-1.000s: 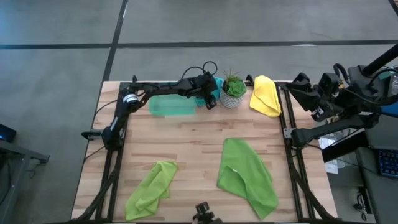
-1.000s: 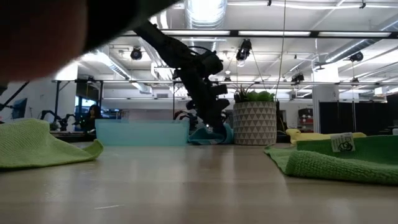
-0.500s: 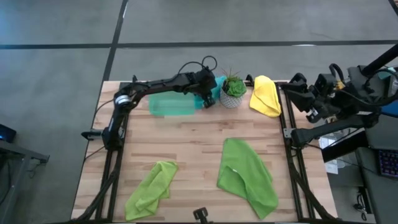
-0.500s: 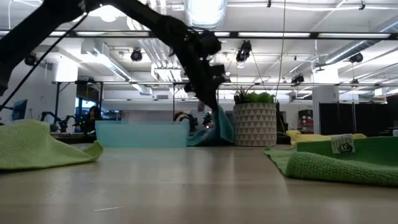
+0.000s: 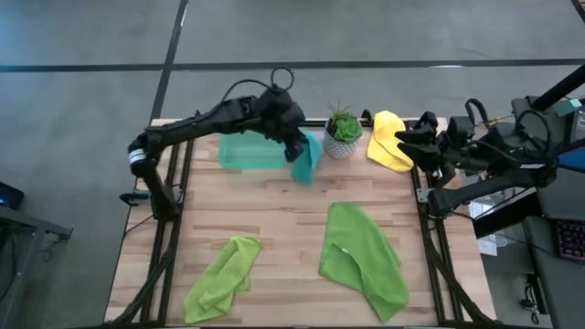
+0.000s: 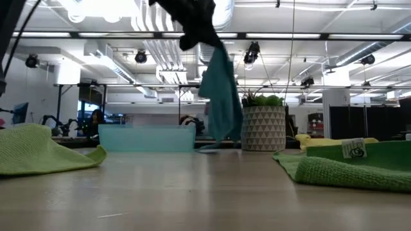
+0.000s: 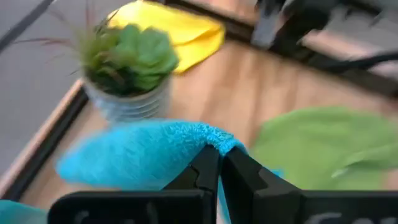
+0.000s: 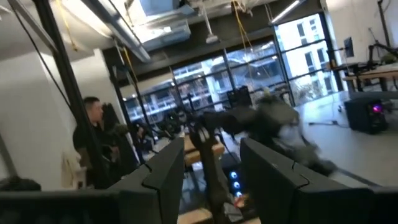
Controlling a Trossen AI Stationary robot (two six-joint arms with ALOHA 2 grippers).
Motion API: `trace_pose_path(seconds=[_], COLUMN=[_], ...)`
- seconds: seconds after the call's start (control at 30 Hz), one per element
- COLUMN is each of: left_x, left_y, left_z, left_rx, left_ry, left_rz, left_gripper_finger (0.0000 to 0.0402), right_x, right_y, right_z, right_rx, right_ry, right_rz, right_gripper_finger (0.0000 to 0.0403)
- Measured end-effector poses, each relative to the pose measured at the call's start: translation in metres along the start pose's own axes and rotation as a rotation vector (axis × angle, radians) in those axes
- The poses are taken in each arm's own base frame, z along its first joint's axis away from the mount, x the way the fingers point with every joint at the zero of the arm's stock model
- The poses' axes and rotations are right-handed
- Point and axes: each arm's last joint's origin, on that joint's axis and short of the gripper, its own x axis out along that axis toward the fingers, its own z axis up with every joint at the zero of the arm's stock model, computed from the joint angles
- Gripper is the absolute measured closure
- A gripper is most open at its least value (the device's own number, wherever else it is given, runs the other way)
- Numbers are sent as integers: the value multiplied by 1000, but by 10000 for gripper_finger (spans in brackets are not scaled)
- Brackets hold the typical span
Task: Fold microfiber towels
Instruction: Fold the blue microfiber cloth
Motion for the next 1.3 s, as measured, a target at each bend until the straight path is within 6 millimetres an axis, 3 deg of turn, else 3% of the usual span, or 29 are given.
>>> trace_pose_path(seconds=[0.23, 0.47, 0.73, 1.0, 1.13, 1.3], left_x=[-40, -52, -56, -68, -71, -72], left_y=[-39, -70, -78, -82, -83, -84], left_z=[5, 18, 26, 45, 49, 50], left_rx=[-193, -300, -437, -519, -533, -521], left_ry=[-95, -297, -446, -662, -706, -700], left_rz=[-83, -114, -70, -174, -207, -247], left_gripper_finger=[401, 402, 402, 402, 402, 402], right_x=[6, 43, 91, 130, 148, 169], right_y=[-4, 0, 15, 42, 53, 59], right_z=[-24, -54, -68, -69, -77, -89], right_rx=[-52, -135, -313, -704, -835, -980], right_ry=[206, 357, 417, 434, 468, 511], right_rz=[-47, -68, -133, -373, -411, -596], right_gripper_finger=[250, 250, 228, 177, 177, 191])
